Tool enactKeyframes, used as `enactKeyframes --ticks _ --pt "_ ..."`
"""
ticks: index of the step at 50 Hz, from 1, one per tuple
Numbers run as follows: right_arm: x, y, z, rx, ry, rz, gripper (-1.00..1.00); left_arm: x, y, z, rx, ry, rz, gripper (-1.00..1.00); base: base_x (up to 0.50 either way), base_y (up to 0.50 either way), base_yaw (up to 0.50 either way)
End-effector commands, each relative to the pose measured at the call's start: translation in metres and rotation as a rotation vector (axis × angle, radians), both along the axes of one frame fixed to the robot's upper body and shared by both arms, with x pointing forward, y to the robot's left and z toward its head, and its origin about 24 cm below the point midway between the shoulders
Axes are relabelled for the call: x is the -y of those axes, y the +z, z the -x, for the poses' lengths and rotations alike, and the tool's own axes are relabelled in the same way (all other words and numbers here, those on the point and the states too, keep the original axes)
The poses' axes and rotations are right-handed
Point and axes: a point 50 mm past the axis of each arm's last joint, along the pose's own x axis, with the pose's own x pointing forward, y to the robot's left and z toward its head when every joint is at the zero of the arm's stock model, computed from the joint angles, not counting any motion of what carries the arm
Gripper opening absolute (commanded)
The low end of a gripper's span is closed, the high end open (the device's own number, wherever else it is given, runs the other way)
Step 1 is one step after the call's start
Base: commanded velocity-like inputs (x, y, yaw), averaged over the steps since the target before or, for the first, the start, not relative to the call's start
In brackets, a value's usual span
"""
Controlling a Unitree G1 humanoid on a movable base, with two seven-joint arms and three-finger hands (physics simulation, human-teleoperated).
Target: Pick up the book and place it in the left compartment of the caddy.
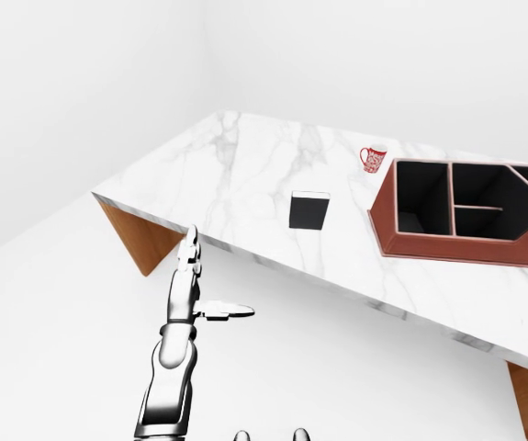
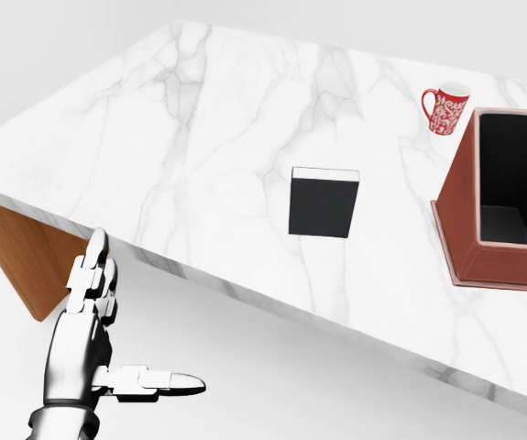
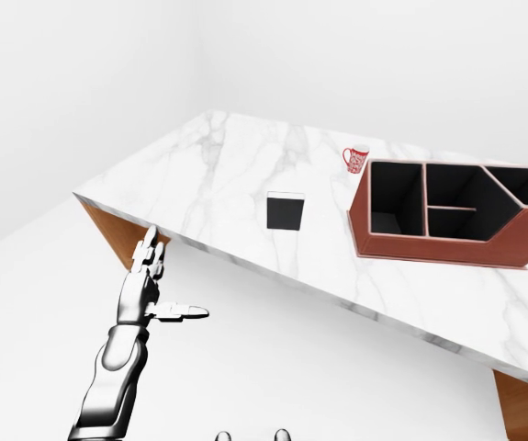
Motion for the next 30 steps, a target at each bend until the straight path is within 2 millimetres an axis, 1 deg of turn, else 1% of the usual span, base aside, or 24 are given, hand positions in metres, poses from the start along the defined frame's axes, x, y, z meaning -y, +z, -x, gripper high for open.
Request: enactKeyframes --ticks 1,4,6,14,19,30 --pt "0.0001 -0.0015 -0.0004 -0.004 0.004 -0.002 1.00 0.0004 -0.0003 0.0001 -0.001 -0.001 -0.003 1.00 0.11 -0.23 0.00" --pt "-0.0001 0.0001 0.0002 0.000 0.002 0.002 1.00 0.0009 0.0021 0.0011 0.010 0.000 -0.004 1.00 0.11 -0.23 0.00" --pt "-0.0003 0.0007 0.0006 0.001 0.000 0.004 1.00 0.0002 -0.0016 -0.0004 -0.007 0.002 -0.006 1.00 0.11 -0.22 0.00" --pt "0.0003 -0.0014 -0.0004 -0.002 0.000 -0.004 1.00 -0.0011 -0.0042 -0.0012 -0.017 0.015 -0.020 1.00 0.11 -0.22 0.00" --pt "-0.0003 0.0008 0.0008 0.002 -0.002 0.002 1.00 0.0003 -0.0023 0.0005 -0.009 0.010 -0.025 1.00 0.11 -0.23 0.00" --pt "-0.0002 -0.0003 -0.0002 -0.002 0.001 0.001 1.00 0.0002 -0.0045 -0.0007 -0.019 0.003 -0.018 1.00 0.11 -0.23 0.00"
